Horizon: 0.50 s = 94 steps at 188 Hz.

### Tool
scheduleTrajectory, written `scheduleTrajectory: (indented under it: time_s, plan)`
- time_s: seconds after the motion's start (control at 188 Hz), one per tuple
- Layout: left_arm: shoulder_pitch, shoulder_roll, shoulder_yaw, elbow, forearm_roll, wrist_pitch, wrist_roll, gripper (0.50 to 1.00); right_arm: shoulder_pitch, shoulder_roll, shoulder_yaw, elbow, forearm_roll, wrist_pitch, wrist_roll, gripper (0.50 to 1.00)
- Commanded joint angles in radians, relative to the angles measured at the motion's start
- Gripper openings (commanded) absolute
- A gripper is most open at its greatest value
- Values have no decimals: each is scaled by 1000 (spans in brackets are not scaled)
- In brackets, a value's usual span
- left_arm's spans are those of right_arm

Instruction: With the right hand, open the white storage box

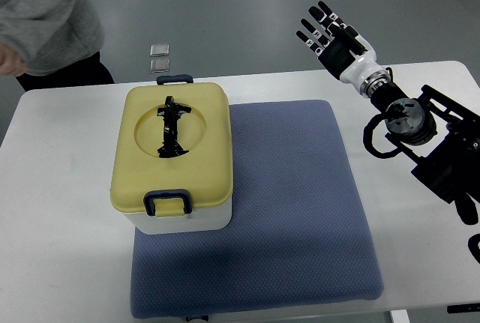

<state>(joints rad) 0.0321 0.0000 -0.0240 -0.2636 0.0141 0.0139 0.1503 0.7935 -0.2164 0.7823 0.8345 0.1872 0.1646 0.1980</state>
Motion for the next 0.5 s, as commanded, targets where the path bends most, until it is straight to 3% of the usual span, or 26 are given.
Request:
scheduleTrajectory:
  time_s: [0.0,0.293,0.495]
  plan:
    - [0,0,2,0,0,-2,0,1000,0,0,0,0,0,0,0,954]
    - [0,0,-1,1,0,0,-2,1000,7,-3,-1,2,-68,4,-15,954]
    - [2,0,1,-2,0,-2,-2,1000,84,-24,-54,0,-543,35,-81,954]
